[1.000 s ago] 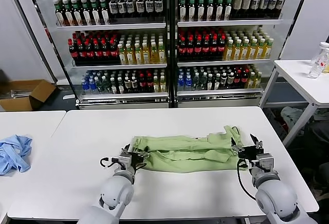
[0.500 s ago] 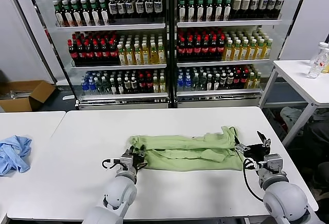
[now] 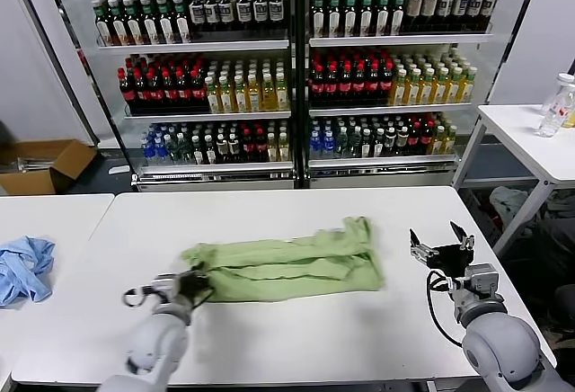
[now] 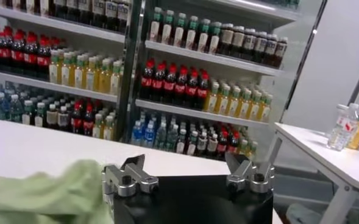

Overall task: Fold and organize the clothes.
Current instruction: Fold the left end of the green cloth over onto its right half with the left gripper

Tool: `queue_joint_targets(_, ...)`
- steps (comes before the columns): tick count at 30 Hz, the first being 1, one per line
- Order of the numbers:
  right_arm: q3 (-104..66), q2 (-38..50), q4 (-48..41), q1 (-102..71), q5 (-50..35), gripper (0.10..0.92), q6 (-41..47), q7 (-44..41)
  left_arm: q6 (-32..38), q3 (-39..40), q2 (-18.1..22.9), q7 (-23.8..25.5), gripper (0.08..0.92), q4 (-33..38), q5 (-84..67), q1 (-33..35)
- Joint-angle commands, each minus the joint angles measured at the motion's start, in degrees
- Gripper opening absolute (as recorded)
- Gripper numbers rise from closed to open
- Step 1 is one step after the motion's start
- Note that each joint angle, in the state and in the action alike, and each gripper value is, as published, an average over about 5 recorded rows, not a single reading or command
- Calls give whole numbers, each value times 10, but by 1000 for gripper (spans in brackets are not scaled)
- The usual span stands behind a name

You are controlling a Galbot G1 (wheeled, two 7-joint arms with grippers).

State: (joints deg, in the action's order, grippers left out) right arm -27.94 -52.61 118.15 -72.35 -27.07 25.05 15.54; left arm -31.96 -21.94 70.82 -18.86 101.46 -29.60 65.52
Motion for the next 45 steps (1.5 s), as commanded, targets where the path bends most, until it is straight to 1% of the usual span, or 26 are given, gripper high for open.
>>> queue_joint_targets(1,9,0,-1,15,-5,823,-3,1,7,-239,-172,4,91,77,-116,89)
queue_joint_targets(3,11,-1,0,17,-6,823,-4,1,8,-268,-196,5,91,76,-124,93)
queue_joint_targets(5,12,-3,2,16,-6,823,-4,1,8,-285,-210,4,91,78,-134,93)
queue_joint_targets(7,12,-3,6,14,-6,823,-4,0,7,-287,-210,2,91,87,-142,92)
queue_joint_targets(9,10,-5,9,10,-5,823,-4,0,7,-271,-196,-1,91,110,-153,90)
queue_joint_targets(12,7,-6,13,2,-3,823,-5,0,3,-228,-150,-8,91,159,-205,78)
queue_joint_targets(15,4,-6,17,-6,0,823,-4,-2,-1,-168,-84,-22,91,197,-291,46)
queue_joint_targets(17,2,-6,20,-10,3,823,-4,-4,0,-124,-34,-29,91,205,-330,24)
queue_joint_targets(19,1,-5,23,-13,5,823,-5,-5,3,-80,6,-31,91,195,-339,6)
queue_joint_targets(22,-1,-2,24,-15,4,823,-5,-7,6,-15,54,-32,91,154,-320,-25)
queue_joint_targets(24,-2,-1,21,-15,4,823,-6,-7,7,25,76,-33,91,117,-290,-48)
queue_joint_targets(26,-4,0,19,-15,3,823,-8,-8,7,60,90,-34,91,87,-250,-65)
queue_joint_targets(31,-5,2,12,-10,1,823,-11,-10,1,131,102,-27,91,22,-133,-95)
queue_joint_targets(35,-2,4,2,-2,-2,823,-13,-11,12,147,101,-14,111,-14,-53,-119)
queue_joint_targets(37,0,6,-3,3,-5,823,-14,-11,20,148,97,-9,153,-6,-34,-126)
queue_joint_targets(41,5,10,-12,13,-9,823,-15,-12,31,143,79,-1,265,46,-35,-124)
queue_joint_targets(45,9,11,-19,21,-13,823,-15,-13,29,109,55,11,386,119,-78,-90)
